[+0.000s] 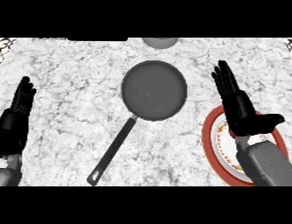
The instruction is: Pick the bell pepper from the plate and place it in the pan
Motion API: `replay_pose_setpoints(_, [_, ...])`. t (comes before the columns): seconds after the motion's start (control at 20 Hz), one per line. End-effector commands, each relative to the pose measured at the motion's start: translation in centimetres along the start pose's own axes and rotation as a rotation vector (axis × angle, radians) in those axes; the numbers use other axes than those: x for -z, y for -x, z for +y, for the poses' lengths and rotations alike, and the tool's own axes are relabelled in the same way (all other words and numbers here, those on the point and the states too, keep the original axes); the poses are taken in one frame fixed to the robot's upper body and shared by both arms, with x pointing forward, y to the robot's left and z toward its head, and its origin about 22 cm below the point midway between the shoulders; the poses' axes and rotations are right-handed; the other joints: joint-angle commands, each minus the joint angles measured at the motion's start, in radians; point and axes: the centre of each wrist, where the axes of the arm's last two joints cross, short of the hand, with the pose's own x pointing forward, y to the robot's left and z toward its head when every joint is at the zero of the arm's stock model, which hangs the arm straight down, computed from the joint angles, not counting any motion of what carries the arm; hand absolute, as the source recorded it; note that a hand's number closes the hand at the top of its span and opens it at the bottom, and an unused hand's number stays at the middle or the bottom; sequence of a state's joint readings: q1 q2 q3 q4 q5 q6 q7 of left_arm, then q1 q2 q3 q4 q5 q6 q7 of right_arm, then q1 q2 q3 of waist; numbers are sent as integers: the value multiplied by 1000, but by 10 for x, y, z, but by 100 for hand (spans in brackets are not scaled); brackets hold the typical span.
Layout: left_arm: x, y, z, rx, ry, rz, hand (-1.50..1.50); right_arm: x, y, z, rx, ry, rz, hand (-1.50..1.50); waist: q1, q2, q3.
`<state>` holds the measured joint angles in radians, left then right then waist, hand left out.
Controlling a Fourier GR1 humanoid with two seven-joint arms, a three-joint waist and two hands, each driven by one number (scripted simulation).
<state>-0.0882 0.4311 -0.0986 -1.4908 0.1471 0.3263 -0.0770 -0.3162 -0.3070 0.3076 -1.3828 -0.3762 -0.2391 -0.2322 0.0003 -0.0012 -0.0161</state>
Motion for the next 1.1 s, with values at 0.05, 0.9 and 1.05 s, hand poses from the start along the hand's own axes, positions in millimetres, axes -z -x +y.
replay_pose_setpoints(0.05, [-4, 32, 13, 73, -22, 117, 0, 11, -32, -24, -30, -75, -89, -150, -8, 1, 16])
replay_pose_setpoints(0.9, [-2, 34, 35, 130, 1, 407, 0, -123, -10, -127, -328, 334, -332, -150, -17, -2, 16])
replay_pose_setpoints(1.05, [-2, 29, 34, 149, 6, 438, 0, -125, -42, -130, -465, 327, -250, -150, -18, -4, 15])
